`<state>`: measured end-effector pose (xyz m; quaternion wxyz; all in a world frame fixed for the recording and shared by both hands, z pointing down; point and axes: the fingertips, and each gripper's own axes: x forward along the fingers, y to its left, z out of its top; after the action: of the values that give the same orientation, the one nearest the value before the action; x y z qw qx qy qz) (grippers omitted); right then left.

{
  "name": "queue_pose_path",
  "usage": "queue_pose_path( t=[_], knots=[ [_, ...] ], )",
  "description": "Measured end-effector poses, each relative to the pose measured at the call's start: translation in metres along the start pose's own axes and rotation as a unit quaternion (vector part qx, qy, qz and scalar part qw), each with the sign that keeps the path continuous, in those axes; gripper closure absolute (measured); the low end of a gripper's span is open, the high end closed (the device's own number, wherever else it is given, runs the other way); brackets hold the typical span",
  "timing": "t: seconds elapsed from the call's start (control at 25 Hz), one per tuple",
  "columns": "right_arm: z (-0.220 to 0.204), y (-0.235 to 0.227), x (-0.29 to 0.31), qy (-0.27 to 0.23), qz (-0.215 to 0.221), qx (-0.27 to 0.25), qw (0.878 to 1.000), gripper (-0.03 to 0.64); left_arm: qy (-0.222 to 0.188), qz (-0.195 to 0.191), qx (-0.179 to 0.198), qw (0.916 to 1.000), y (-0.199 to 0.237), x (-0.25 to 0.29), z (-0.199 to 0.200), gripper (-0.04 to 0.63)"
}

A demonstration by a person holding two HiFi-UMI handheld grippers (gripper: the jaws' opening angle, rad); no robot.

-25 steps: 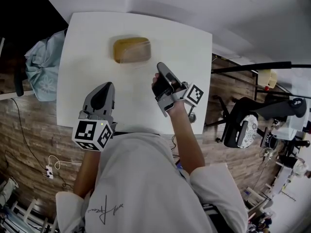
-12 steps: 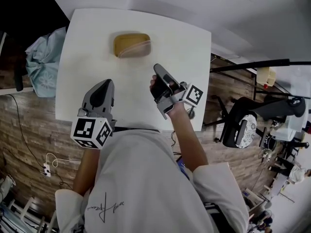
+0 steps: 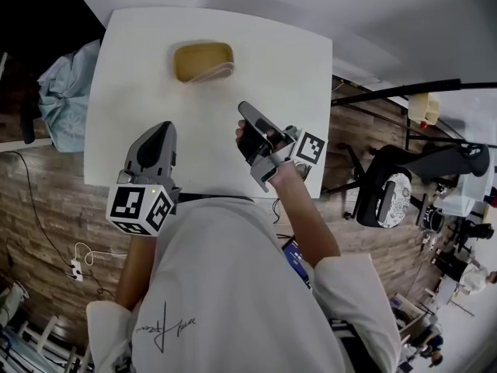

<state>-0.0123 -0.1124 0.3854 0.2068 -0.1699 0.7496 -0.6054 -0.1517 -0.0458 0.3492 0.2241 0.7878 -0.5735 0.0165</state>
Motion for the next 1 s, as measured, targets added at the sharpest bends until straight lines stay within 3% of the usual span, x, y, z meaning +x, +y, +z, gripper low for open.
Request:
queue_pose_path(
  t=[0.72, 1.0],
  knots=[
    [-0.051, 0.045, -0.023, 0.078, 0.022, -0.019, 0.997, 0.605, 0.005, -0.012, 0.017, 0.9998, -0.03, -0.019, -0.005, 0.589],
    [-0.054, 0.053, -0.027, 0.079, 0.025, -0.033, 0.996, 0.606, -0.001, -0.012, 0.013, 0.9998, -0.035, -0.025, 0.0, 0.589]
  ],
)
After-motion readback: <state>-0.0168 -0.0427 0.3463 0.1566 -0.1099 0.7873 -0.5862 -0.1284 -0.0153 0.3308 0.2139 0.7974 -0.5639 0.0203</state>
